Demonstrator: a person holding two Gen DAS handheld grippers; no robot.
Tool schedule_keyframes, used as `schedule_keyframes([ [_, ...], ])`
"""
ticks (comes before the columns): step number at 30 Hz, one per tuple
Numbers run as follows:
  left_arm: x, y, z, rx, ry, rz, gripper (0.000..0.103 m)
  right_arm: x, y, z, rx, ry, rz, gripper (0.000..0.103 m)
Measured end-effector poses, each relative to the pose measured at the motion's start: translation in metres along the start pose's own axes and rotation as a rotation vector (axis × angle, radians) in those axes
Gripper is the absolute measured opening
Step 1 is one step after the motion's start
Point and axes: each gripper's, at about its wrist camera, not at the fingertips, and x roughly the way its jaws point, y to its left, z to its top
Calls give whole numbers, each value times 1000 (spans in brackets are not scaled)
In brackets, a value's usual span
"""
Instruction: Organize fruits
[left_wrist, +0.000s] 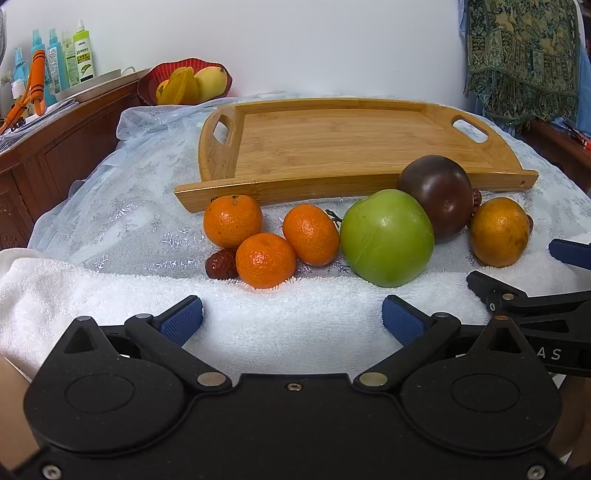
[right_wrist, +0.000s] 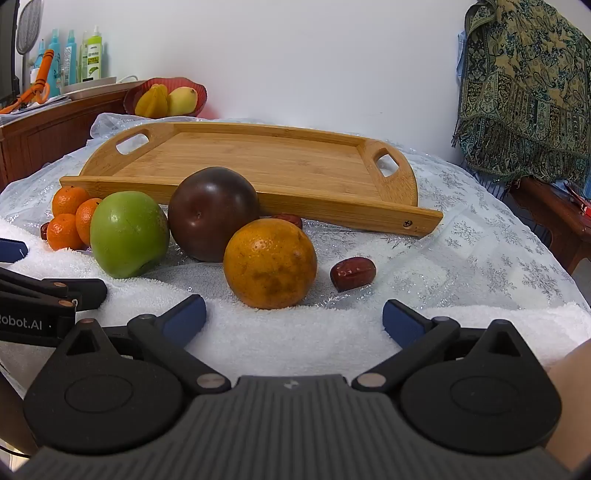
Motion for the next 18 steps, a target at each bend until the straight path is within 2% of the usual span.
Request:
schedule_keyframes([
  [18,0,0,0,-2,0,-1,103,0,0,0,4,-2,2,103],
])
